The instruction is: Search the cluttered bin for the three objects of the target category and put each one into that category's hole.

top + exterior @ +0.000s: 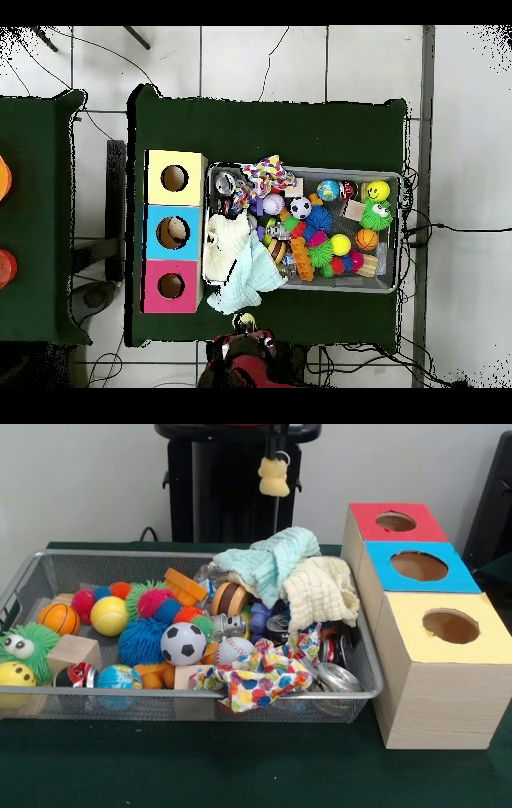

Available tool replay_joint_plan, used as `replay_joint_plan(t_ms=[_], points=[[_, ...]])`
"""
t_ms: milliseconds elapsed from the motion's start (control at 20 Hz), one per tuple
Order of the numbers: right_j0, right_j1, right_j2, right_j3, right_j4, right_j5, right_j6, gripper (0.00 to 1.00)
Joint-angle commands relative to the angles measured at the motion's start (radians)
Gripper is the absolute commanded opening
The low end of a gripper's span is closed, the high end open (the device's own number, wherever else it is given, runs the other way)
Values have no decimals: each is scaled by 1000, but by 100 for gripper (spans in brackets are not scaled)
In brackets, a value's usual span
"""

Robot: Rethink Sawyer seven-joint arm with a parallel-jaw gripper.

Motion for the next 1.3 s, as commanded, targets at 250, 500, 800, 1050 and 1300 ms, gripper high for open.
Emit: replay_joint_plan(t_ms=[250, 500, 800, 1050, 1300], points=[[166, -107, -139, 40, 124, 86, 332, 0], [271, -140, -200, 24, 154, 140, 373, 0], [488, -54, -321, -39, 195, 111, 467, 0], [546, -18, -360, -60, 214, 95, 475, 0], [577, 16, -374, -63, 230, 58, 490, 0]])
